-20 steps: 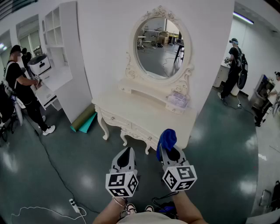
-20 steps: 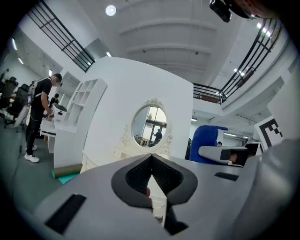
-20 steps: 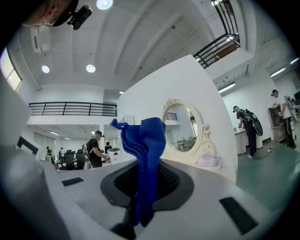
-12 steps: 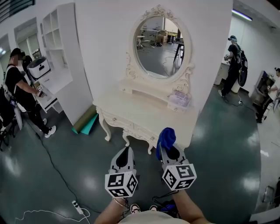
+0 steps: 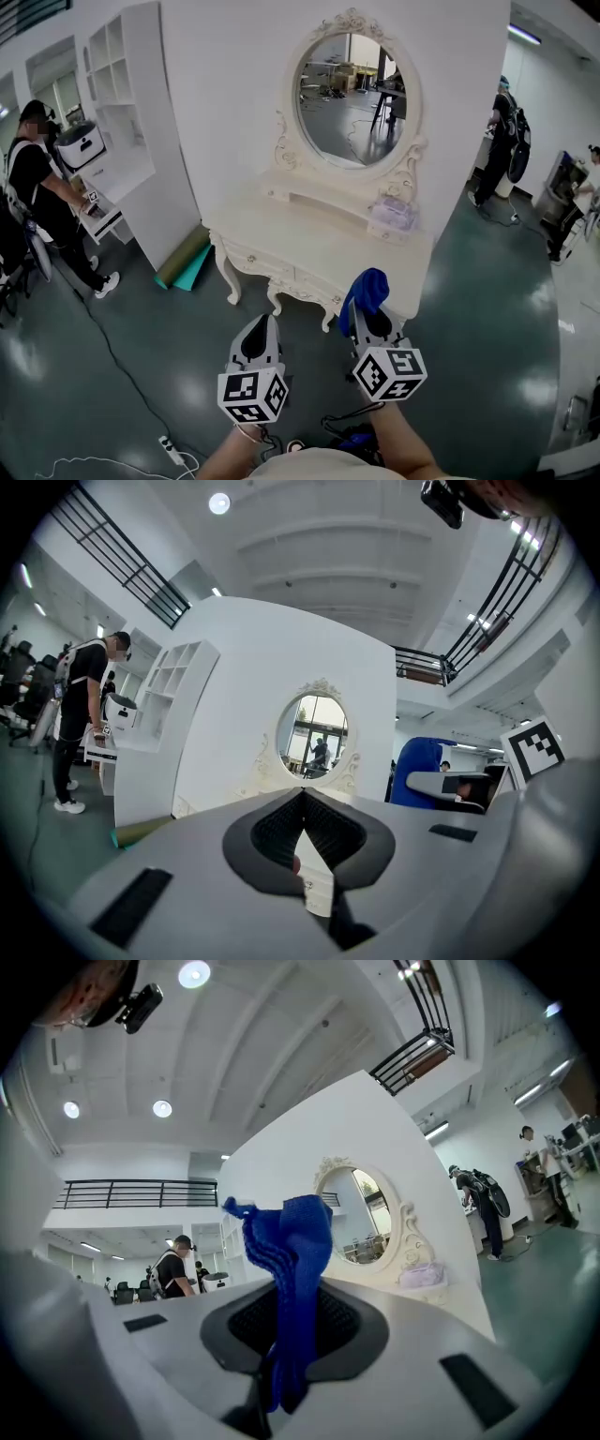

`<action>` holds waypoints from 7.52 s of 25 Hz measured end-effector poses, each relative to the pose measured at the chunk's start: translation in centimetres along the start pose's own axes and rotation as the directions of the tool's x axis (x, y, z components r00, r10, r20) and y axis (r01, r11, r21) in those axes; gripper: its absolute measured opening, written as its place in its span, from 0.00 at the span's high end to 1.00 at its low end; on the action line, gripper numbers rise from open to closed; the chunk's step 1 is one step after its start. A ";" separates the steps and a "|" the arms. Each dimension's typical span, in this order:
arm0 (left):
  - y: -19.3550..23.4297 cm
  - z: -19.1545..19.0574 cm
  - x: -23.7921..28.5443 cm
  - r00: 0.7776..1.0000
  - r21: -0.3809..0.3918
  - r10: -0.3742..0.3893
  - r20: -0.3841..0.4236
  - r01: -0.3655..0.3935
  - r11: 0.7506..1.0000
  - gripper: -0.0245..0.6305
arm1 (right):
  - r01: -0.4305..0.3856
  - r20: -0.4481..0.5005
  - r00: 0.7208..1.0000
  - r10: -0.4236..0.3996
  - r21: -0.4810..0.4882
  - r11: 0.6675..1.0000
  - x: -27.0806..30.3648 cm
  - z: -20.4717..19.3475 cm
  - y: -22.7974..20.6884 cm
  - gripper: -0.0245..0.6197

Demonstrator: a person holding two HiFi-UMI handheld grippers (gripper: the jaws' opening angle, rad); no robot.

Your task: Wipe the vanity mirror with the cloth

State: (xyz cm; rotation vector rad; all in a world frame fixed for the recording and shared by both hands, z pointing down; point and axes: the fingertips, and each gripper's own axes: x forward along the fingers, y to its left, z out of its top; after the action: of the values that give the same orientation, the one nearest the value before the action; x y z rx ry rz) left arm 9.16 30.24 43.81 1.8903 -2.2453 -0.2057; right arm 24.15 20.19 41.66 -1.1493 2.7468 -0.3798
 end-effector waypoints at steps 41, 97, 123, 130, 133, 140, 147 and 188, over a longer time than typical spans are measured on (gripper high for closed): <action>8.7 2.7 39.2 0.999 0.024 -0.029 -0.046 0.030 0.999 0.96 | 0.113 -0.010 0.994 -0.113 0.022 0.993 36.2 2.4 -18.6 0.86; 8.8 30.0 71.6 0.897 0.305 -0.429 0.108 0.381 0.873 0.96 | 0.149 -0.033 0.951 -0.307 -0.823 0.548 65.8 28.8 -12.4 0.86; 12.5 33.6 74.2 0.921 0.267 -0.372 0.119 0.331 0.905 0.95 | 0.132 0.004 0.854 -0.520 -0.969 0.209 73.3 30.8 -10.1 0.86; 15.1 28.9 74.4 0.942 0.226 -0.329 0.062 0.308 0.924 0.96 | 0.038 -0.059 0.851 -0.522 -0.984 0.173 75.0 23.9 -10.5 0.86; 16.0 26.5 74.5 0.947 0.207 -0.319 0.041 0.304 0.930 0.95 | -0.012 -0.082 0.844 -0.530 -0.991 0.134 75.6 20.4 -10.9 0.86; 17.5 20.1 74.6 0.951 0.183 -0.305 -0.052 0.309 0.933 0.96 | -0.107 -0.194 0.832 -0.520 -0.975 0.193 76.0 12.3 -12.3 0.86; 17.8 14.3 74.4 0.940 0.145 -0.325 -0.106 0.338 0.930 0.96 | -0.165 -0.277 0.817 -0.505 -0.953 0.256 75.0 4.9 -15.2 0.86; 2.3 36.9 73.5 0.847 0.219 -0.521 0.105 0.491 0.843 0.96 | 0.041 0.017 0.837 -0.547 -0.999 0.032 63.9 37.2 -15.3 0.86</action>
State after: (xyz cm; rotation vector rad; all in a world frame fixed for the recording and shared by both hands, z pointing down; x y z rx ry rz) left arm -13.83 -42.49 13.13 2.6365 -1.8470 -0.2399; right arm -1.75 -42.41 8.35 -2.0910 2.8198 1.8684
